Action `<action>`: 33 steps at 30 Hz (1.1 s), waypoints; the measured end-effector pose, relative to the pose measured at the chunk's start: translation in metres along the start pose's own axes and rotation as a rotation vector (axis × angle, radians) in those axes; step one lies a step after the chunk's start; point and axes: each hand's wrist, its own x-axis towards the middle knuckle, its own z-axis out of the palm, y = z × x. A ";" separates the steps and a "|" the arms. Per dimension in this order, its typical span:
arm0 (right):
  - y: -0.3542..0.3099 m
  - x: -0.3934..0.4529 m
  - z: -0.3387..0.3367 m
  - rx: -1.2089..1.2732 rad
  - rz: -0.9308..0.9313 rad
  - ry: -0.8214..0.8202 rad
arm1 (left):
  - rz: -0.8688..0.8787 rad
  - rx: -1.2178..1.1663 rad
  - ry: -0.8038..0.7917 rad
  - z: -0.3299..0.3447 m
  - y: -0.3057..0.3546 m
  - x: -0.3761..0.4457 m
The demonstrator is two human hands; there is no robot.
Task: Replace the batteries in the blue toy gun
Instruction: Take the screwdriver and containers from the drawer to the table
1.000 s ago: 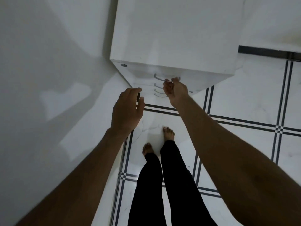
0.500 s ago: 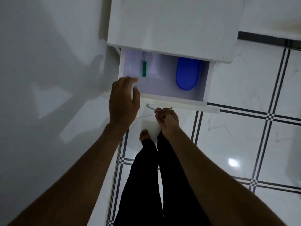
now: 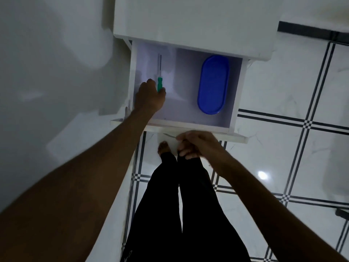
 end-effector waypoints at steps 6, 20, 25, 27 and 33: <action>-0.052 0.063 -0.037 -0.537 -0.507 0.845 | -0.075 0.031 0.060 0.024 0.006 0.038; -0.053 0.091 -0.036 -0.446 -0.422 0.806 | 0.172 -0.320 0.144 -0.013 0.005 -0.024; -0.021 0.015 -0.002 -0.338 -0.523 0.745 | 0.121 -0.459 0.239 -0.036 -0.027 -0.105; -0.003 -0.012 0.010 -0.323 -0.541 0.661 | 0.065 -0.480 0.284 -0.035 -0.045 -0.135; 0.057 -0.055 0.026 -0.509 -0.442 0.343 | -0.086 -0.497 0.318 -0.017 -0.081 -0.190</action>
